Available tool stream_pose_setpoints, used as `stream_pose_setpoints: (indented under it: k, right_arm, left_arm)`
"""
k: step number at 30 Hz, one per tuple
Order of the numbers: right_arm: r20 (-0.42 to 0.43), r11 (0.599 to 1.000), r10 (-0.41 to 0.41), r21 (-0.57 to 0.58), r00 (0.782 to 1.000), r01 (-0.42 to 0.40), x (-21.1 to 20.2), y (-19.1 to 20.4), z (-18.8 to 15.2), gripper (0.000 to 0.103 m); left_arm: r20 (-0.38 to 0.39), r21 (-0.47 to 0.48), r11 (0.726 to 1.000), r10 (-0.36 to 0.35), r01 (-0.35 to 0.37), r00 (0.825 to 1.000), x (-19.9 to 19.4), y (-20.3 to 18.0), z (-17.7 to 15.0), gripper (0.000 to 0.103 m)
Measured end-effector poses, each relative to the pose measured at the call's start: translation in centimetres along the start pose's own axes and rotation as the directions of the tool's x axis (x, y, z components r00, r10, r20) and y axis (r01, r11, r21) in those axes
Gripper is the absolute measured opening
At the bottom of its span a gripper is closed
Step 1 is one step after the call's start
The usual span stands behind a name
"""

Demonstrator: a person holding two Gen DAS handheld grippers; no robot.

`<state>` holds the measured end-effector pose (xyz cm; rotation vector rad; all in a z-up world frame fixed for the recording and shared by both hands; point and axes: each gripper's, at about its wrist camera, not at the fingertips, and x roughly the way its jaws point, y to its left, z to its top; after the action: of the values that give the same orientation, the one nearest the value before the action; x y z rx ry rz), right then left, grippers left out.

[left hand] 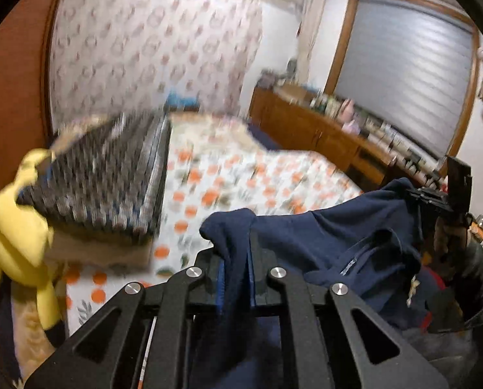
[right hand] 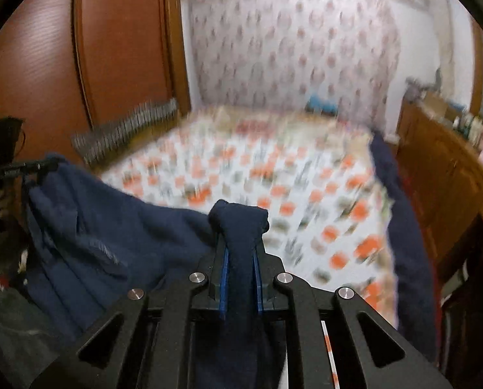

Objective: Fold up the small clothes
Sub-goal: 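Grasp the shirt edge with both grippers and lift it high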

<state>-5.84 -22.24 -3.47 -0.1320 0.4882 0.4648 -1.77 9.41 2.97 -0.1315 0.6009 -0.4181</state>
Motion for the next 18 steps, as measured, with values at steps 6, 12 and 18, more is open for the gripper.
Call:
stream_pose_setpoints:
  k: [6,12,18]
  right_arm:
    - [0.152,0.998,-0.048,-0.023,0.987,0.052,-7.4,0.5,3.2,0.012]
    - [0.299,0.996,-0.062,-0.049,0.952,0.08,-14.5,1.1,6.3,0.012]
    - [0.415,0.993,-0.081,-0.047,0.906,0.11,-19.7,0.5,8.5,0.012]
  left_arm:
    - [0.154,0.066,0.998,-0.03,0.02,0.988,-6.1,-3.1,4.3,0.011]
    - [0.272,0.11,0.994,-0.026,-0.004,0.962,-10.4,-4.7,7.7,0.011]
    - [0.385,0.126,0.992,-0.039,-0.011,0.922,-13.6,-5.4,10.0,0.011]
